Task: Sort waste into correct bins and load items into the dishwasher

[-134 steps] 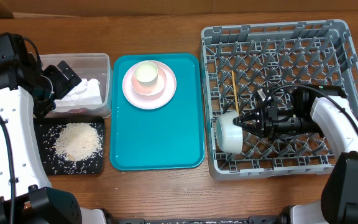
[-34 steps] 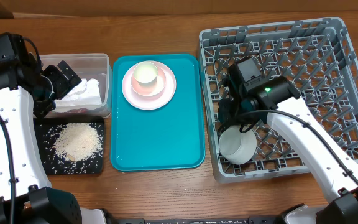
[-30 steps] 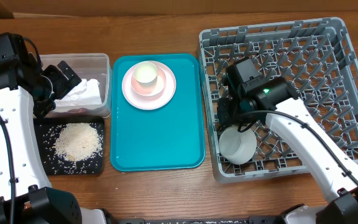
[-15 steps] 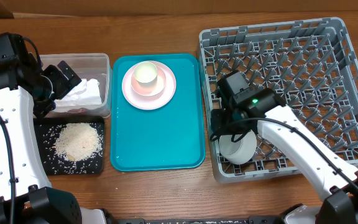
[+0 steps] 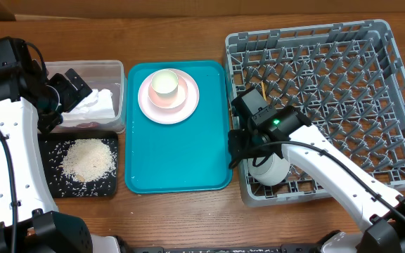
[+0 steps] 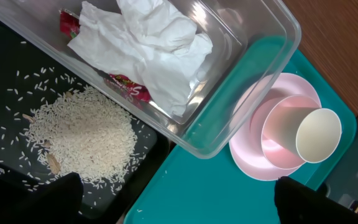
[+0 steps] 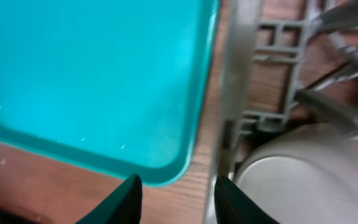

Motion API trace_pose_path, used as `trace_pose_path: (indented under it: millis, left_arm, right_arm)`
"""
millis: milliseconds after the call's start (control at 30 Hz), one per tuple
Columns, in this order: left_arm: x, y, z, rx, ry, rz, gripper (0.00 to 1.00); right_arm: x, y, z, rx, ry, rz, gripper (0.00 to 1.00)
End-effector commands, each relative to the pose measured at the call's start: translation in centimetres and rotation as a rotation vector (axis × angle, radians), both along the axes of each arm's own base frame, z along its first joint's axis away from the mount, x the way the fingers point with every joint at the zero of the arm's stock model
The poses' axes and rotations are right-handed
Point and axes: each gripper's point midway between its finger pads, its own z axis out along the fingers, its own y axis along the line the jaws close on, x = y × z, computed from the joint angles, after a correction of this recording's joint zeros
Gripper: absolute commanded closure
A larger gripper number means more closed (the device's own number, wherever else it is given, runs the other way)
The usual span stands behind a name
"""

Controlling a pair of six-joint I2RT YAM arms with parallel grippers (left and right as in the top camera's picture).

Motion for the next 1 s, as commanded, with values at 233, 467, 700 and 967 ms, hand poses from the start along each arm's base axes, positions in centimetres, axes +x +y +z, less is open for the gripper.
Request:
trace_pose_path:
  millis: [233, 467, 700, 967]
  left_arm:
    - [0.3, 0.1, 1.0, 0.004, -0.031, 0.000, 0.00]
    - [0.3, 0.1, 1.0, 0.004, -0.031, 0.000, 0.00]
    - [0.3, 0.1, 1.0, 0.004, -0.031, 0.001, 0.00]
    - [0.3, 0.1, 1.0, 0.004, -0.031, 0.000, 0.00]
  right_arm:
    - [1.6, -1.5, -0.1, -0.104, -0.098, -0.034, 0.60]
    - [0.5, -0.3, -0.6, -0.064, -0.039, -0.043, 0.64]
    - [0.4, -0.1, -0.6, -0.064, -0.039, -0.039, 0.64]
    - [1.1, -0.8, -0.6, -0.104, -0.078, -0.050, 0.62]
